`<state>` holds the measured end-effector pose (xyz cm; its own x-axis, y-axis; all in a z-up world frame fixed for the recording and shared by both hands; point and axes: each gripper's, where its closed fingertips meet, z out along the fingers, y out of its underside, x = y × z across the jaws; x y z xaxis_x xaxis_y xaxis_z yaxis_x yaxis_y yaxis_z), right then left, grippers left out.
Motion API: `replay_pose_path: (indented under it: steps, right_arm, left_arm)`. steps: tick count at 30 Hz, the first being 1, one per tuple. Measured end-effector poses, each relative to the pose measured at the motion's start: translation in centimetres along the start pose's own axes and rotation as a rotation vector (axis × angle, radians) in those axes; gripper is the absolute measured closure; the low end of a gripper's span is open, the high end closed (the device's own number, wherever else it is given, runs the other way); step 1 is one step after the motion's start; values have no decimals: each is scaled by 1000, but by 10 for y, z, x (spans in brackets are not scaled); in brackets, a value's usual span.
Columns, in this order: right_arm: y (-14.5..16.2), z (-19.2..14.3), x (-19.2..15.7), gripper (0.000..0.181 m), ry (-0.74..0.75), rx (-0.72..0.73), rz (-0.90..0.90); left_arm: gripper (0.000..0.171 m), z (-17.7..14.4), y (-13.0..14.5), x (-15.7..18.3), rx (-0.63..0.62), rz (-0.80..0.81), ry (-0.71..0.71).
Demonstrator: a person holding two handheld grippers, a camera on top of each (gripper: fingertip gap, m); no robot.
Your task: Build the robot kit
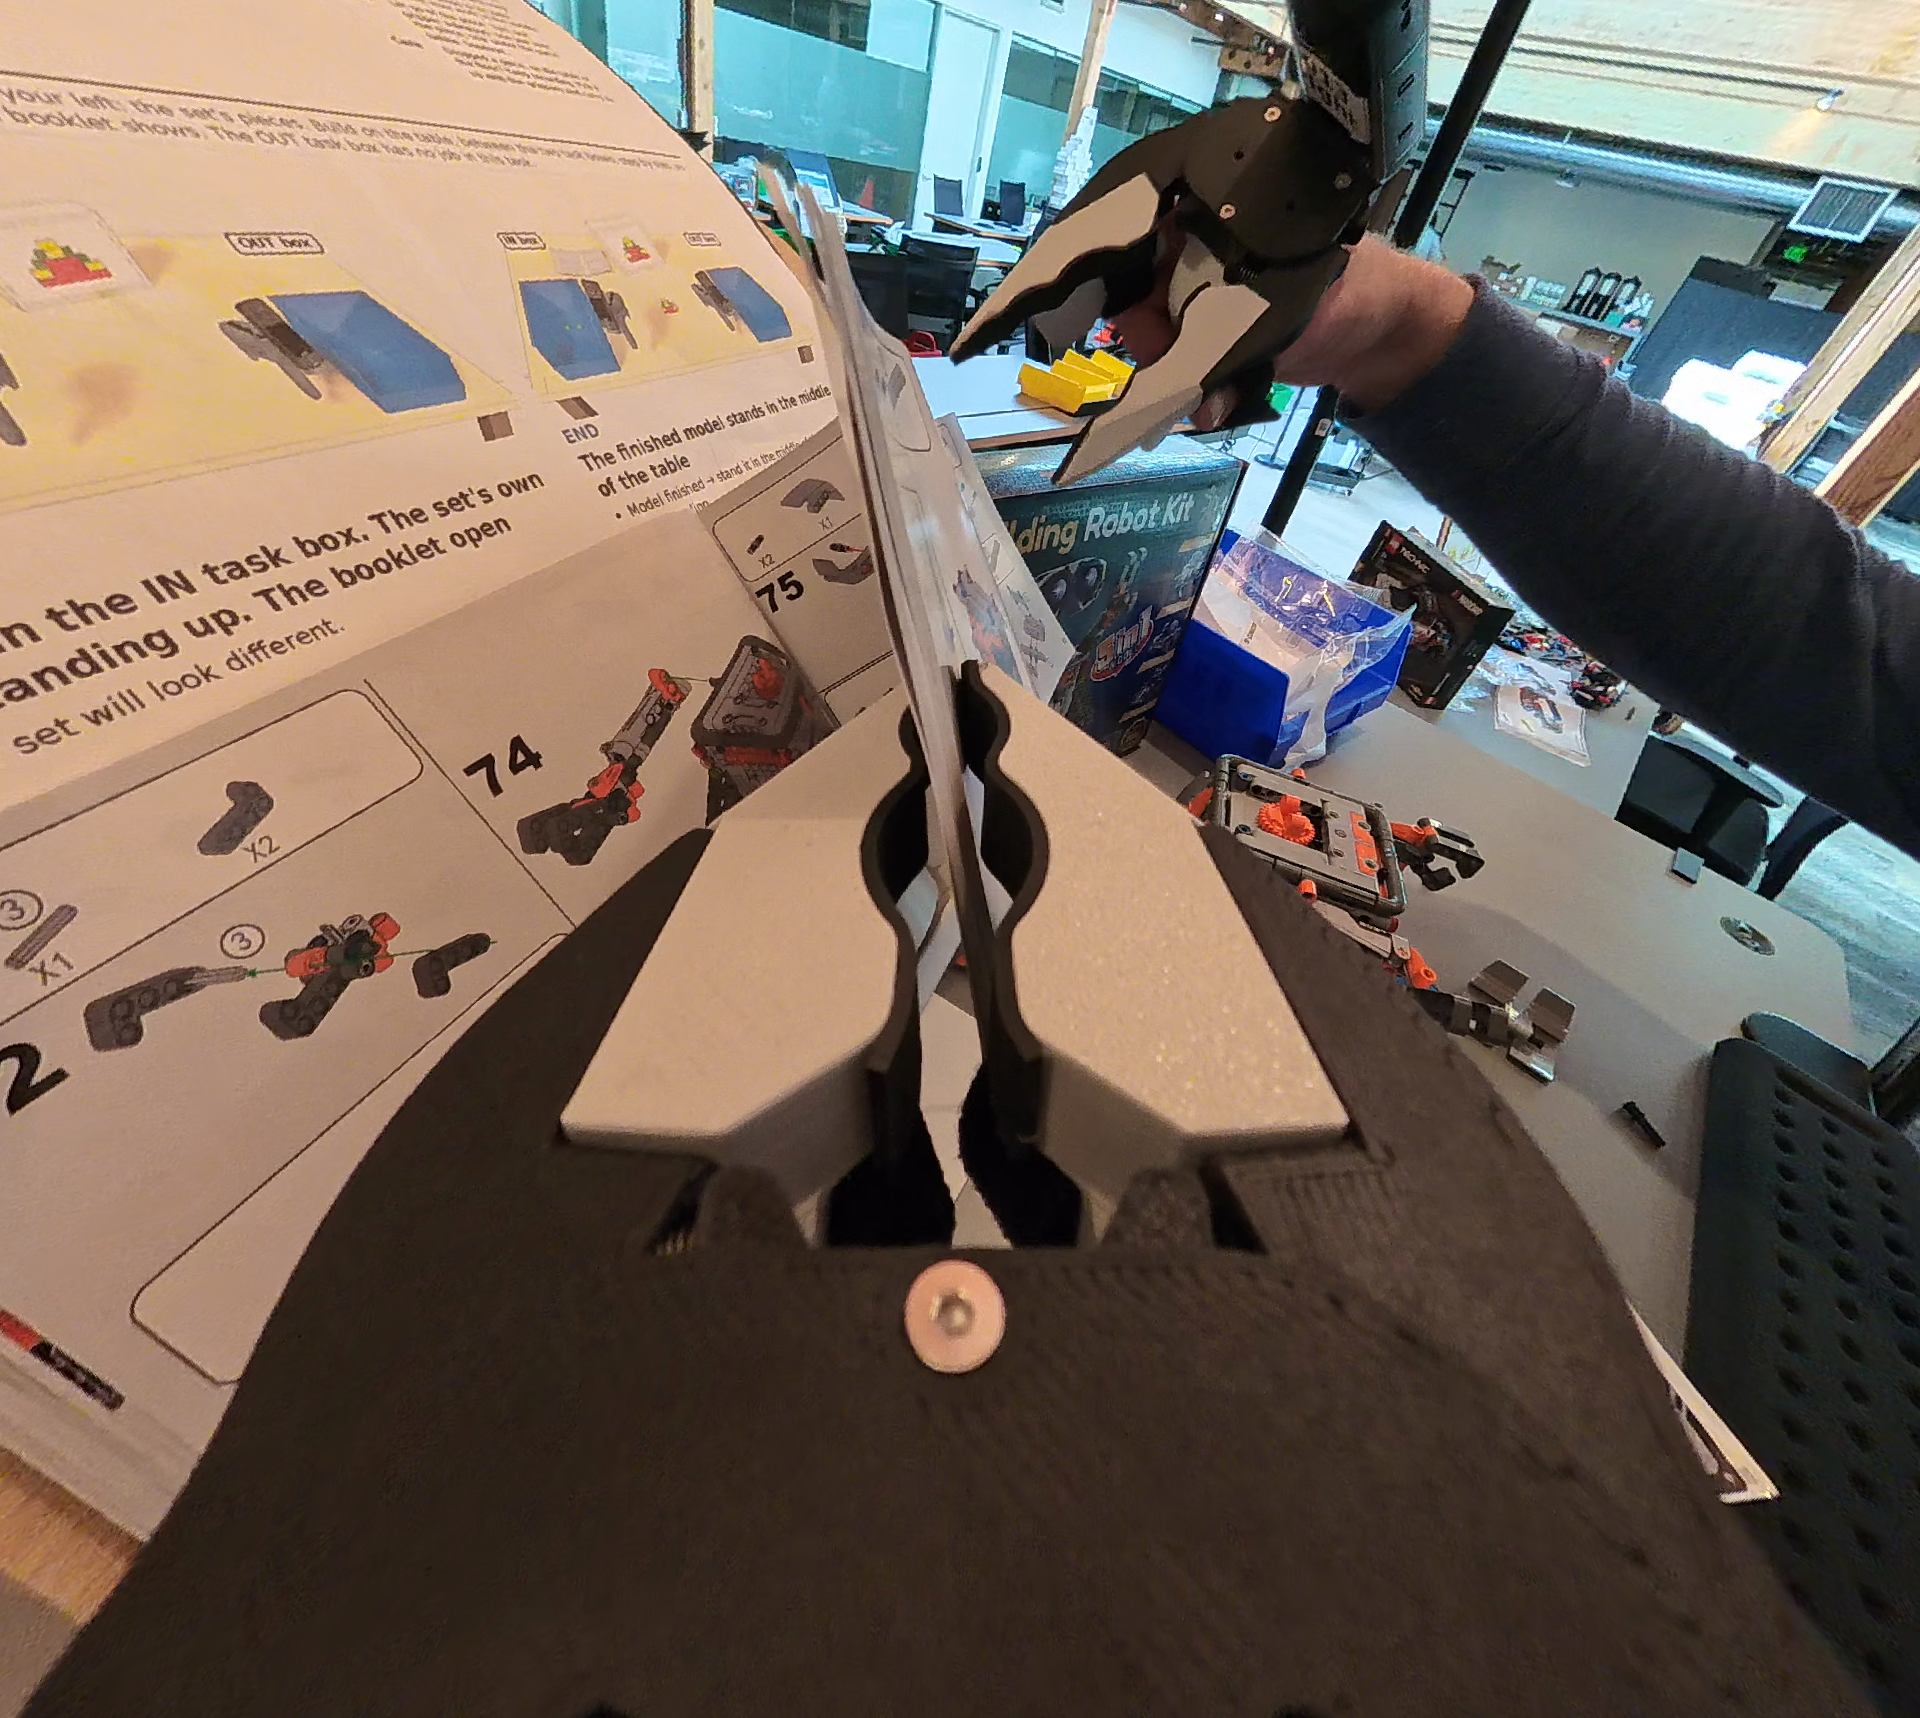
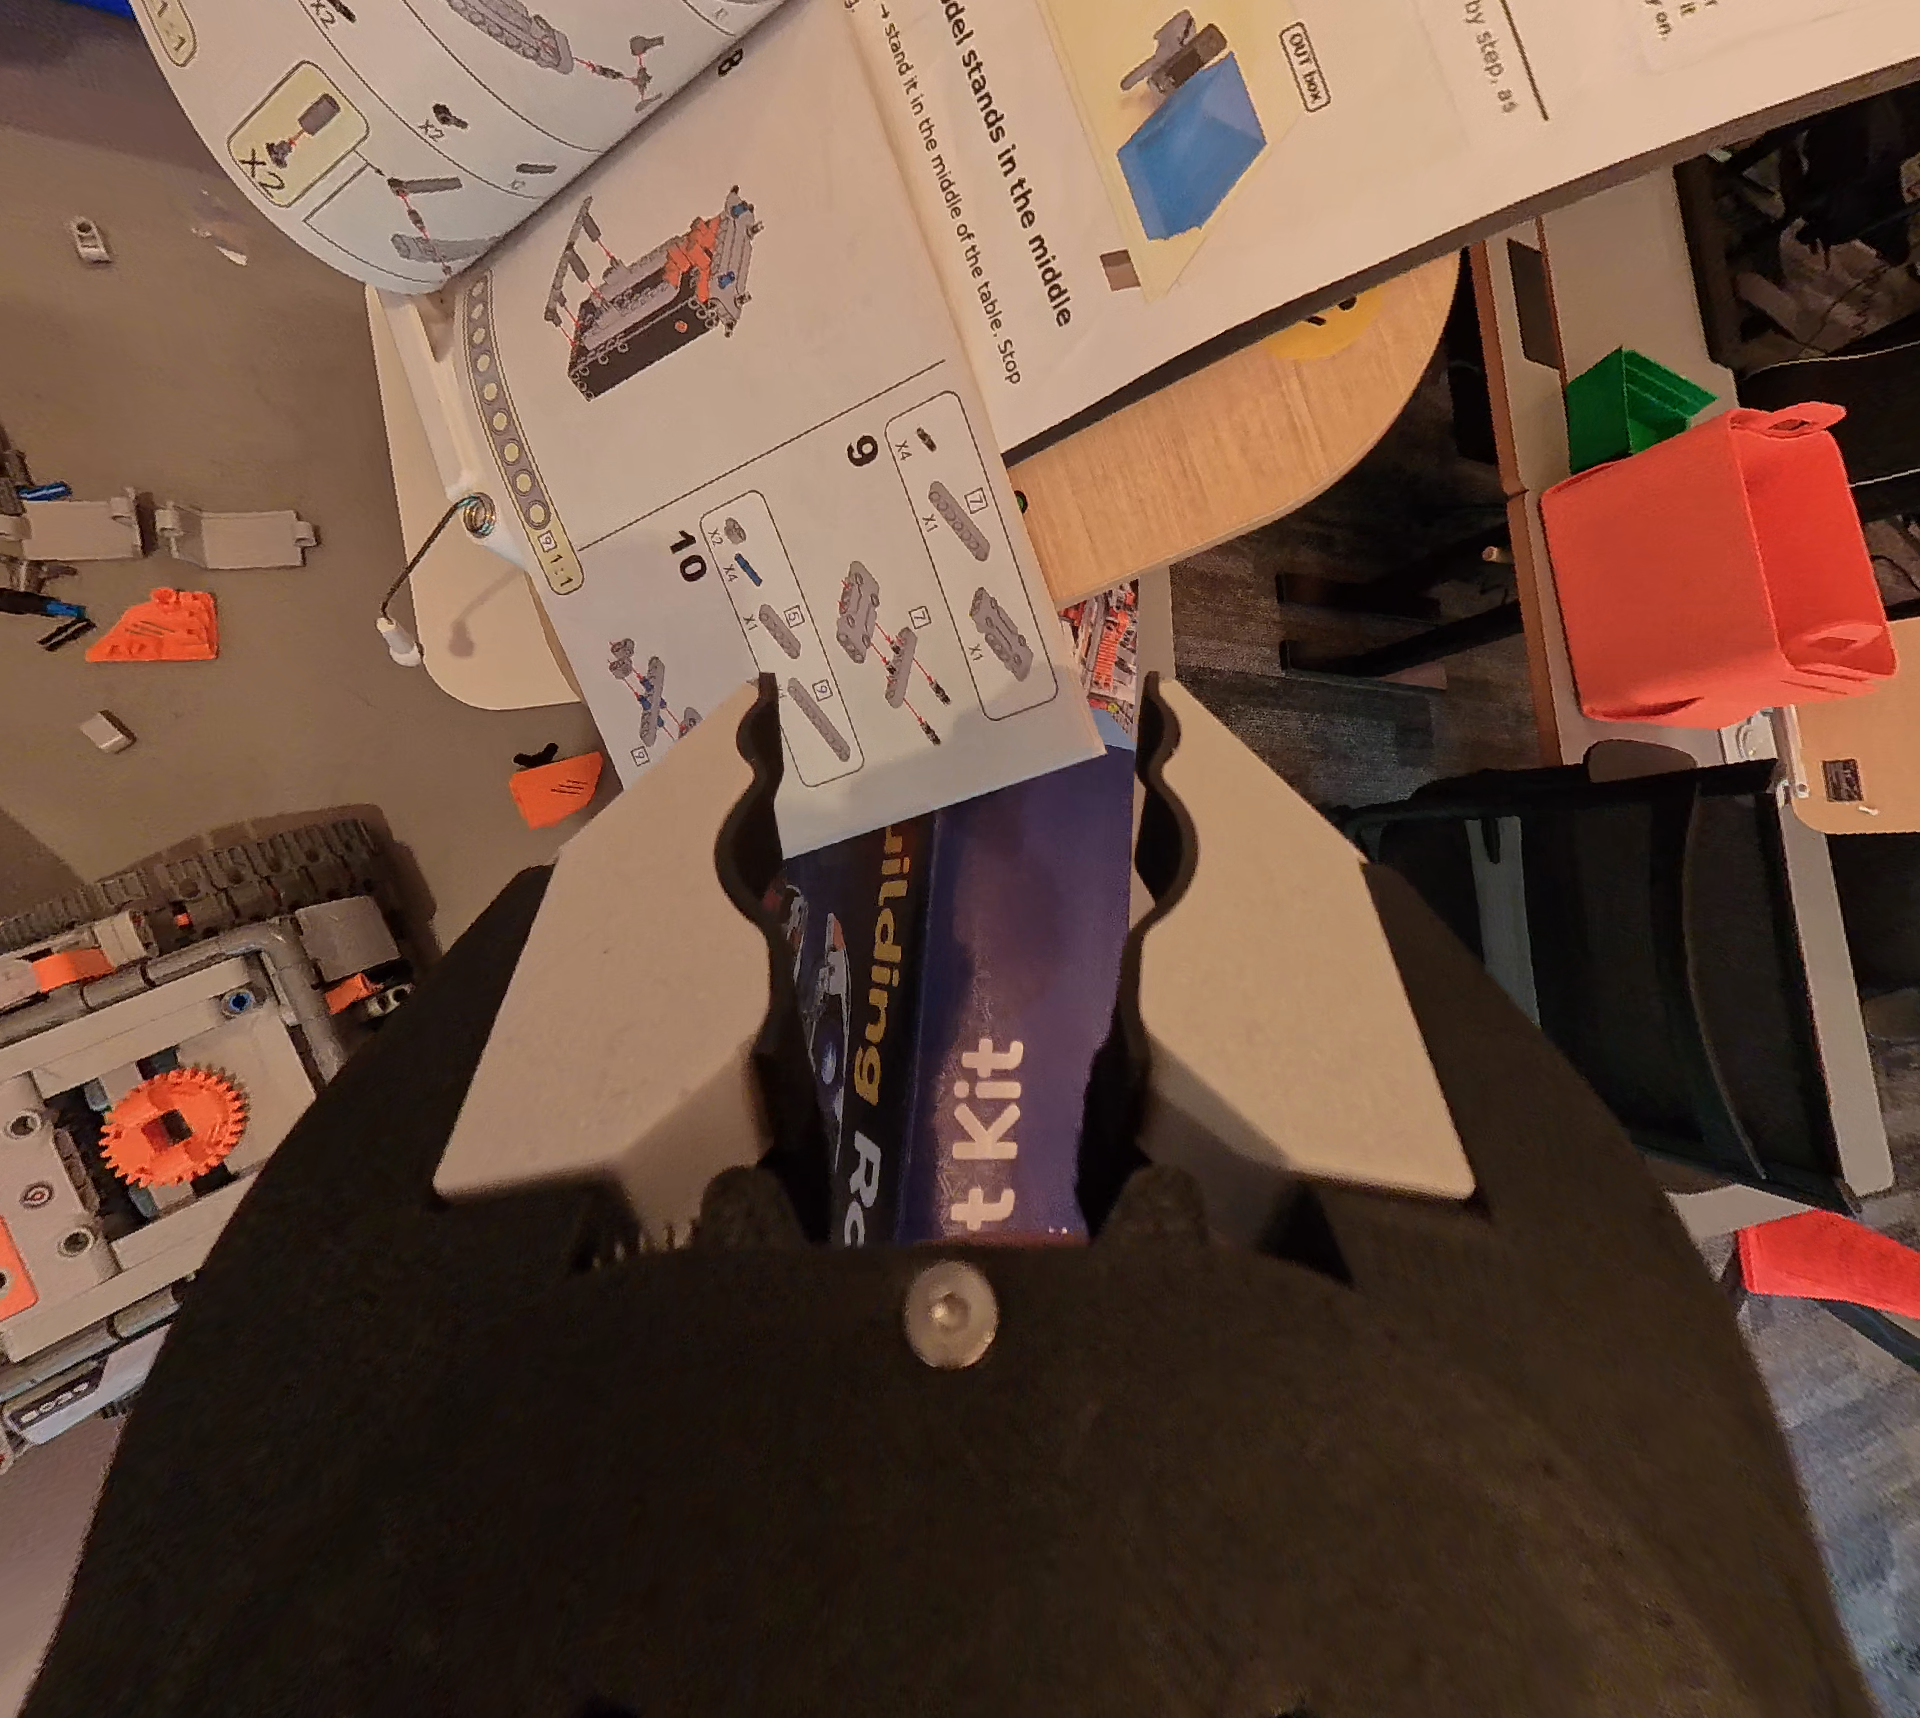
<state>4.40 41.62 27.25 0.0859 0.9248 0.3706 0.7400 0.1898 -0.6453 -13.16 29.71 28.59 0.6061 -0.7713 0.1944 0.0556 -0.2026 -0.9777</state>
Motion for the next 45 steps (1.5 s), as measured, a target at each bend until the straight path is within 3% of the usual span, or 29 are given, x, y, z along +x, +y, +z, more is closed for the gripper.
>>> replay_pose_path:
  steps: [12, 26, 45]
  right_arm:
    - [6, 13, -8, 113, 2, 10, -14]
    - [-7, -19, -2, 115, 29, 81, -13]
    - [-8, -19, 0, 115, 28, 114, -2]
  left_arm:
    - [171, 0, 1, -2, -3, 2, -12]
    - [171, 2, 1, -2, -11, 14, -26]
    - [171, 2, 2, -5, -19, 15, -32]
